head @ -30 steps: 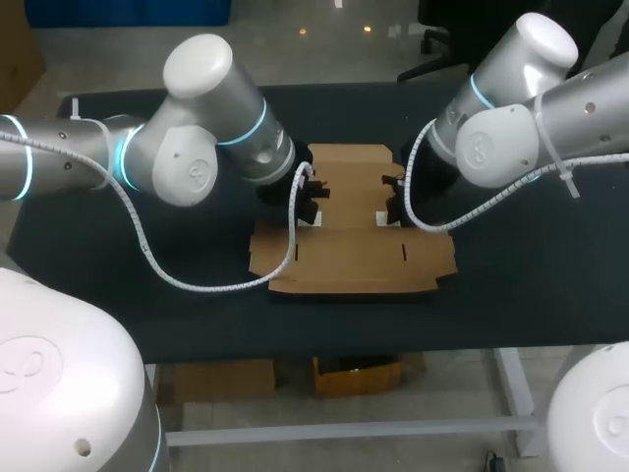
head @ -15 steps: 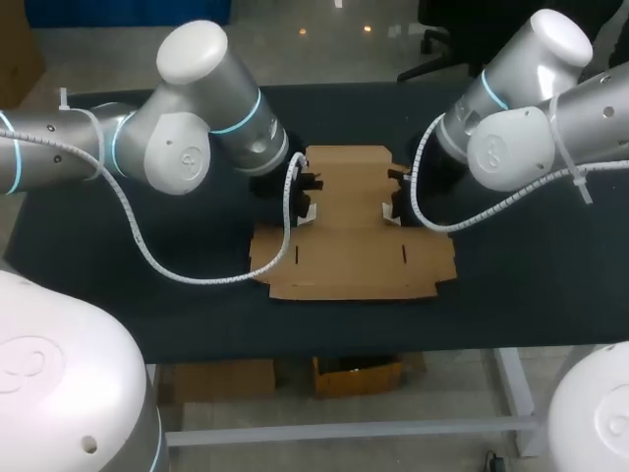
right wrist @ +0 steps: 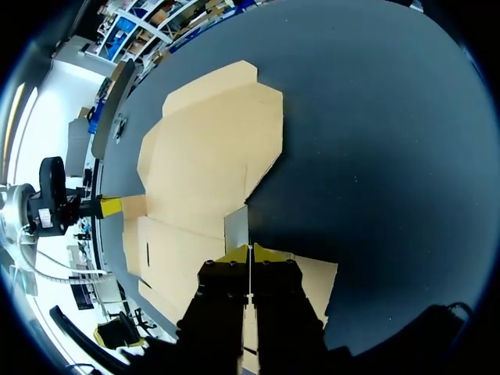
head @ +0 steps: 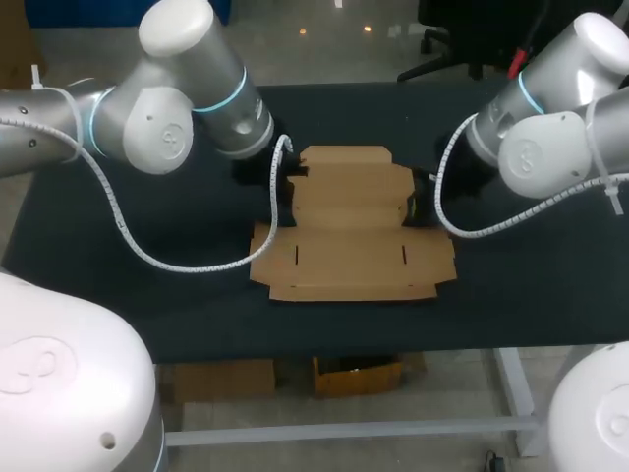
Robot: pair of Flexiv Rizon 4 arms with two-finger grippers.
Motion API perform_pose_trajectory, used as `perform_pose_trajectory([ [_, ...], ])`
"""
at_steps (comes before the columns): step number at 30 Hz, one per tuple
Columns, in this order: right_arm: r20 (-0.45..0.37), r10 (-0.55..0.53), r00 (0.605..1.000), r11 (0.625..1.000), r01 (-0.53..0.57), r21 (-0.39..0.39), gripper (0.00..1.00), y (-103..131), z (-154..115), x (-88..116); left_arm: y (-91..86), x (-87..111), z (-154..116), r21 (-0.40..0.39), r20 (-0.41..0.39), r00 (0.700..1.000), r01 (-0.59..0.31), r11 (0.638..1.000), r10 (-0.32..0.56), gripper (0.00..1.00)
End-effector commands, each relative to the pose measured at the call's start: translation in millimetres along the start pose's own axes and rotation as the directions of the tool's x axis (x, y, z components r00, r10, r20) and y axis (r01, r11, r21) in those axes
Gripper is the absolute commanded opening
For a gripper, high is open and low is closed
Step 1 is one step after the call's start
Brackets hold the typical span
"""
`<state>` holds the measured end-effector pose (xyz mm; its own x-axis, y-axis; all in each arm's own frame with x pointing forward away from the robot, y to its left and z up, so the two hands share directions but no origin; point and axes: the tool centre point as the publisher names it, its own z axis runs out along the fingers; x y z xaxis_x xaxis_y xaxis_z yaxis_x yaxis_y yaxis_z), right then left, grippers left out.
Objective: Assemble the packaging by folding the flat box into shape, placing the metal phone stand inside, and closing the box properly
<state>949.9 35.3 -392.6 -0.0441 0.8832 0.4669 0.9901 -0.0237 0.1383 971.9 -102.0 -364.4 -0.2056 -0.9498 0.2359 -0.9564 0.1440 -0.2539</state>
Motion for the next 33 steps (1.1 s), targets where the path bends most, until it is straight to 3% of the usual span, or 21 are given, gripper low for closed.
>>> perform_pose_trajectory([
  [1,-0.01,0.005,1.0,1.0,-0.005,0.004,0.0,-3,-10,-7,7.7,-0.5,-11,0.011,0.027,1.0,0.013,1.0,-0.013,0.0],
  [16,0.007,0.046,0.999,0.998,-0.046,0.037,0.0,-22,-48,-29,42.4,-18.9,-51,0.04,0.073,0.993,0.088,0.995,-0.091,0.0],
  [25,0.021,0.056,0.998,0.995,-0.058,0.087,0.0,-52,-69,-35,75.3,-20.9,-75,0.057,0.097,0.988,0.117,0.992,-0.122,0.0],
  [33,0.045,0.064,0.997,0.992,-0.068,0.107,0.0,-84,-76,-41,109.4,-17.9,-80,0.042,0.086,0.987,0.131,0.99,-0.134,0.0],
])
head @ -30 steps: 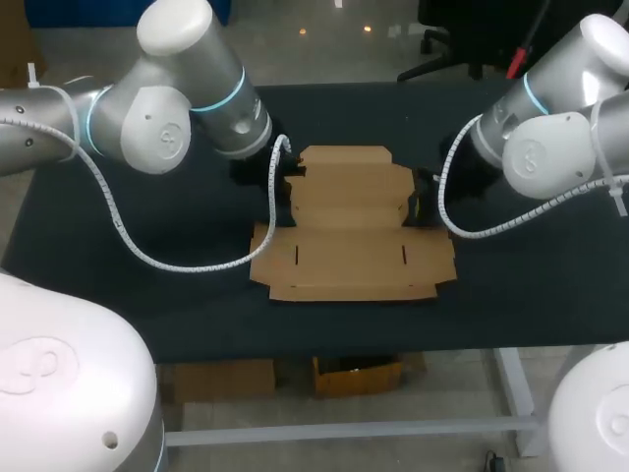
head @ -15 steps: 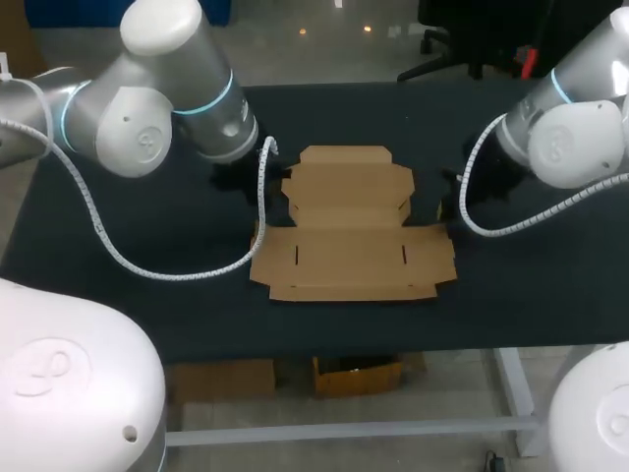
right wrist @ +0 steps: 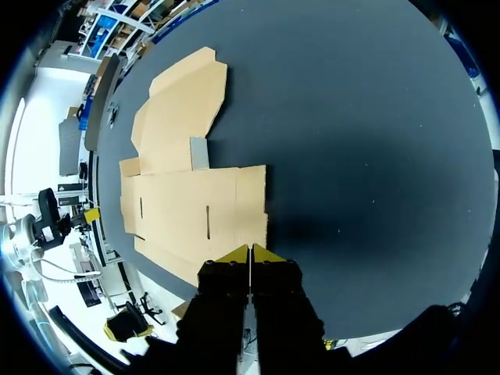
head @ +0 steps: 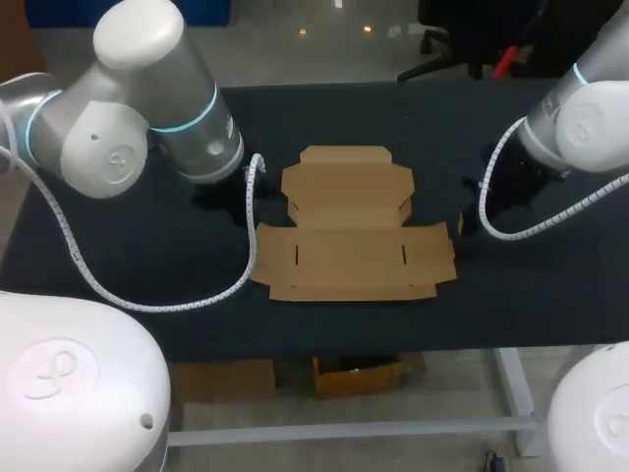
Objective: Assemble the packaging by folding the flat box into shape, placing the metal phone stand inside, and closing the box properly
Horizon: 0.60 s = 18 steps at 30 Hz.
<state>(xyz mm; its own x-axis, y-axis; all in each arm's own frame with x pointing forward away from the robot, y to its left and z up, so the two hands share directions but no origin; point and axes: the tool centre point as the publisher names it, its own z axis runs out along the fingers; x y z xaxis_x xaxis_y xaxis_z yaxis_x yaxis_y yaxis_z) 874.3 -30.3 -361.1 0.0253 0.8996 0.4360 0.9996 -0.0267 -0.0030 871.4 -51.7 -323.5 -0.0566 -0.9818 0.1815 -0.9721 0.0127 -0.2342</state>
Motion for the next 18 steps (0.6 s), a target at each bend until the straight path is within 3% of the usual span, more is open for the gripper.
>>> perform_pose_trajectory([
  [1,0.002,0.0,1.0,1.0,0.0,-0.015,0.0,-20,-5,-1,20.1,-3.3,-7,0.021,-0.021,1.0,0.0,1.0,0.001,0.0],
  [18,0.0,0.003,1.0,1.0,-0.003,0.009,0.0,-76,-2,-18,82.9,-4.5,-6,-0.014,-0.1,0.995,-0.009,1.0,0.007,0.0],
])
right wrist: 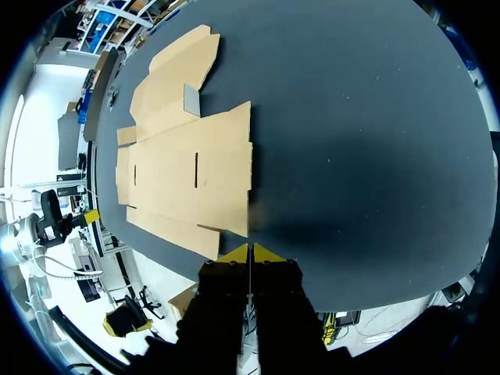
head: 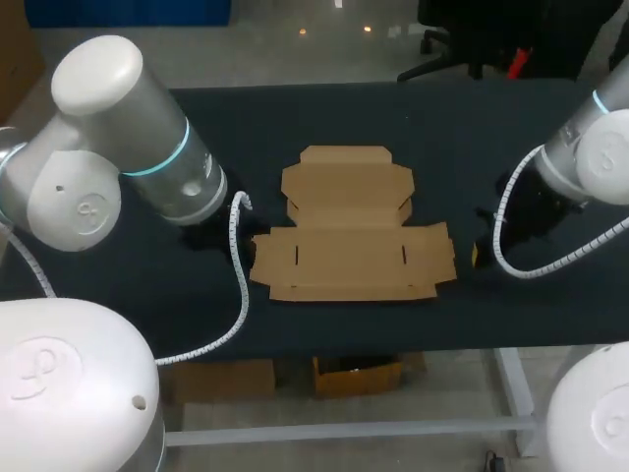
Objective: Assemble the packaging by folding the flat box into shape, placing the metal phone stand inside, and closing the box properly
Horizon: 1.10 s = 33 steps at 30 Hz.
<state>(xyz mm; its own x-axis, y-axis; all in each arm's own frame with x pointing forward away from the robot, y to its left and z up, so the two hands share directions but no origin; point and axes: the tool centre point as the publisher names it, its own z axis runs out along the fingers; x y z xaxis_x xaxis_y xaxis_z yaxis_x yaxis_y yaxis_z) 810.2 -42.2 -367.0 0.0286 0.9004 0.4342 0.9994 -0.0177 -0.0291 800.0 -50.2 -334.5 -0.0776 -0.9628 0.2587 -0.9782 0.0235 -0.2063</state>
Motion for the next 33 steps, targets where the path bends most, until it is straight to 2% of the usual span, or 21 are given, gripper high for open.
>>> perform_pose_trajectory([
  [1,-0.015,-0.003,1.0,1.0,0.003,-0.011,0.0,-14,-1,-5,12.8,-5.6,1,0.013,-0.019,1.0,-0.004,1.0,0.004,0.0],
  [13,-0.049,-0.006,0.999,1.0,0.006,0.015,0.0,-38,16,-12,26.2,-19.4,14,-0.063,-0.119,0.993,-0.018,0.998,0.01,0.0],
  [17,-0.062,-0.004,0.998,1.0,0.006,0.026,0.0,-38,24,-12,26.9,-22.2,19,-0.071,-0.127,0.992,-0.019,0.997,0.01,0.0],
  [19,-0.065,-0.004,0.998,1.0,0.006,0.03,0.0,-38,28,-11,26.3,-23.1,23,-0.068,-0.102,0.995,-0.009,0.998,0.002,0.0],
  [29,-0.05,0.002,0.999,1.0,-0.001,0.024,0.0,-32,45,-2,20.3,-26.5,36,-0.091,-0.132,0.991,-0.031,0.995,0.019,0.0],
  [33,-0.075,-0.004,0.997,1.0,0.006,0.027,0.0,-28,52,-2,18.9,-26.3,39,-0.098,-0.135,0.991,-0.038,0.994,0.024,0.0],
])
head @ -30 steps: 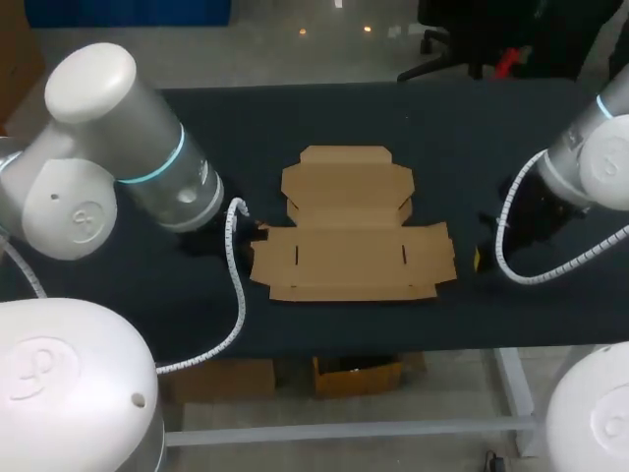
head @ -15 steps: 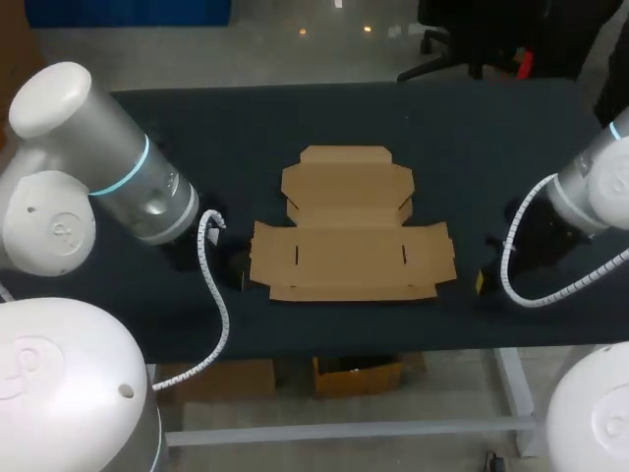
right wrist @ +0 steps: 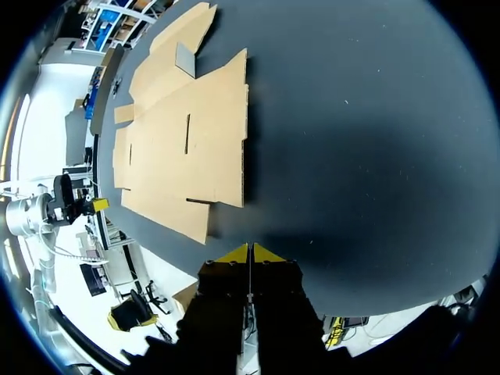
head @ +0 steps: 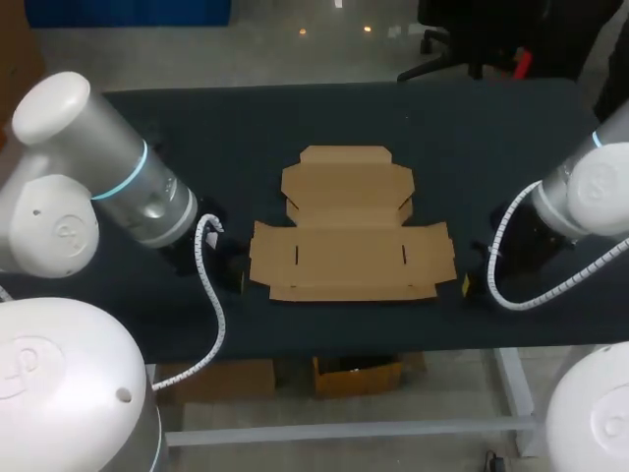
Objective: Assemble the packaging by folding the flat box into shape, placing the metal phone stand inside, and closing the box properly
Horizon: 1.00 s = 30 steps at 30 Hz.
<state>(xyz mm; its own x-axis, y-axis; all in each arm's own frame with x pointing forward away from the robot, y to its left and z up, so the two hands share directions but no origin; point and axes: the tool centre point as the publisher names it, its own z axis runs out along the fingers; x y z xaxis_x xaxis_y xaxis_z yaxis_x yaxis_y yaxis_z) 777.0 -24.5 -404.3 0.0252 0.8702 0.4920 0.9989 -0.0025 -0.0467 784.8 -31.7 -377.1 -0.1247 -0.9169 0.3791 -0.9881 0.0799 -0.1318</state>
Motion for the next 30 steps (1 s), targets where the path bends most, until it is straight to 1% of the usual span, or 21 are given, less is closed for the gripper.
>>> perform_pose_trajectory([
  [1,-0.012,-0.001,1.0,1.0,0.001,0.004,0.0,5,11,-1,-6.3,0.1,7,-0.012,0.0,1.0,-0.003,1.0,0.003,0.0],
  [15,-0.02,-0.022,1.0,1.0,0.022,-0.008,0.0,7,21,8,-8.0,-1.2,12,-0.027,-0.012,1.0,-0.027,0.999,0.027,0.0],
  [20,-0.03,-0.03,0.999,0.999,0.03,-0.013,0.0,9,25,11,-8.2,-1.5,15,-0.044,-0.025,0.999,-0.033,0.998,0.032,0.0],
  [30,-0.037,-0.038,0.999,0.999,0.037,-0.02,0.0,13,30,15,-1.9,1.2,23,-0.062,-0.065,0.997,-0.034,0.997,0.03,0.0],
])
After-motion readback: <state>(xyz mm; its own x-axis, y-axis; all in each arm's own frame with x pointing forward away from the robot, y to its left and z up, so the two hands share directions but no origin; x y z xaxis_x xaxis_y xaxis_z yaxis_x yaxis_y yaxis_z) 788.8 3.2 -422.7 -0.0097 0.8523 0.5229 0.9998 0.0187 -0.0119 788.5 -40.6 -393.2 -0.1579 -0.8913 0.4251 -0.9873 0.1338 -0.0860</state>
